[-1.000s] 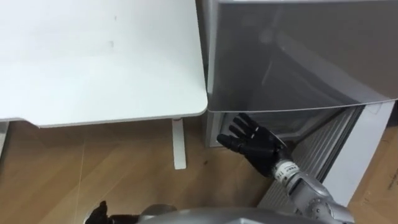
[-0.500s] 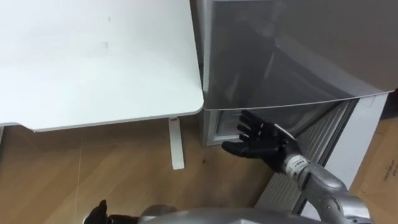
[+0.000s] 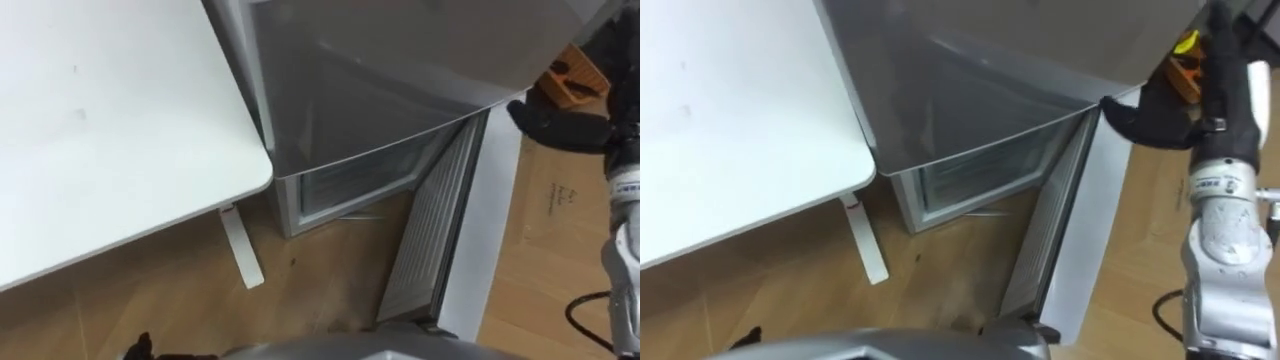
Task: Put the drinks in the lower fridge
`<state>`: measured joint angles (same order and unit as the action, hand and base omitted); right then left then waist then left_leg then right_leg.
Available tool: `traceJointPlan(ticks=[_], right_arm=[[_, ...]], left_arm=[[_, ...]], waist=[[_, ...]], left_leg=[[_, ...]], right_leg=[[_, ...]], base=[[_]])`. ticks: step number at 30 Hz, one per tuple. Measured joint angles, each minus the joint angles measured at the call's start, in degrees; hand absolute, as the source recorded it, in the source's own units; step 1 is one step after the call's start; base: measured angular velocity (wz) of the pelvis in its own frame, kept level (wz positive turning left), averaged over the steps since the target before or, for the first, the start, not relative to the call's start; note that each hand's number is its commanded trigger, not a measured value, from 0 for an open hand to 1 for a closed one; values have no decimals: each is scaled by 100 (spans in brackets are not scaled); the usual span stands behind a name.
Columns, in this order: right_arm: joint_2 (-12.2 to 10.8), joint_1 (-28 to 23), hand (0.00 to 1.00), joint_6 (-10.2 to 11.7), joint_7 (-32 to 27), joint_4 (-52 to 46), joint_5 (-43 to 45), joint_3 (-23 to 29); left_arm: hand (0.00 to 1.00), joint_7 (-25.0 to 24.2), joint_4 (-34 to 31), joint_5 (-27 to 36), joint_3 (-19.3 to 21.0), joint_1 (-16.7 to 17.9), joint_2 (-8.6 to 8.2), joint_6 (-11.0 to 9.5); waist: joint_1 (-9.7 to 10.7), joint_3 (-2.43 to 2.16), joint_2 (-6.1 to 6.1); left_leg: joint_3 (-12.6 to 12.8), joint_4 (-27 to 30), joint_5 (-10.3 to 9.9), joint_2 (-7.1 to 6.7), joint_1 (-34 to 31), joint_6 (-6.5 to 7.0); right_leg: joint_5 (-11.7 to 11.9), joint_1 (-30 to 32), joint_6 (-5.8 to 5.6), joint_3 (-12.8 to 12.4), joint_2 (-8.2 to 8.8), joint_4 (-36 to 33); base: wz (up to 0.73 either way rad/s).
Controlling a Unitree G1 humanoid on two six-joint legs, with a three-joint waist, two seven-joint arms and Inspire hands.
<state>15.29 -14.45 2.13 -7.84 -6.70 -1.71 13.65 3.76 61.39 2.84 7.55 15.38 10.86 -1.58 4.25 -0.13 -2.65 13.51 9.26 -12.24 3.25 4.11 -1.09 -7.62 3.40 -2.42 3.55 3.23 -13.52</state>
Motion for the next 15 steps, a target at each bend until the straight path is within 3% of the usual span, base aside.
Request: traceJointPlan(ticks=[5,7,9,12,15], right_arm=[[-181,-198,0,61,-448,563,25,19],[-202,-201,0,94,-526,789,17,15],[-212,-211,0,87,-617,1110,8,15],[-220,-221,0,68,-766,1647,-314,-103],[-393,-232,0,21,-782,2001,-583,-180]], left_arm=[[0,71,32,-8,0,-73,15,11],[0,63,29,-5,-3,-76,17,31],[0,62,-1,-3,-3,-105,31,31],[0,65,10,-8,-28,-170,46,38],[0,67,-88,-17,-59,-174,43,116]], waist=[[58,-7,-2],[78,9,42],[90,-5,64],[5,9,81],[5,8,84]], left_leg=[[125,-4,-32,-2,25,17],[151,-26,-34,-5,49,19],[172,-50,-34,-9,76,19],[223,-67,-54,-6,151,10],[231,-67,-70,-4,153,7]], right_leg=[[18,91,-18,-144,-23,-29],[22,82,-22,-171,-30,-32],[22,74,-23,-172,-31,-57],[14,71,-16,-176,-40,-116],[4,71,-10,-159,-36,-123]], base=[[-15],[-12],[-5],[-13],[-4]])
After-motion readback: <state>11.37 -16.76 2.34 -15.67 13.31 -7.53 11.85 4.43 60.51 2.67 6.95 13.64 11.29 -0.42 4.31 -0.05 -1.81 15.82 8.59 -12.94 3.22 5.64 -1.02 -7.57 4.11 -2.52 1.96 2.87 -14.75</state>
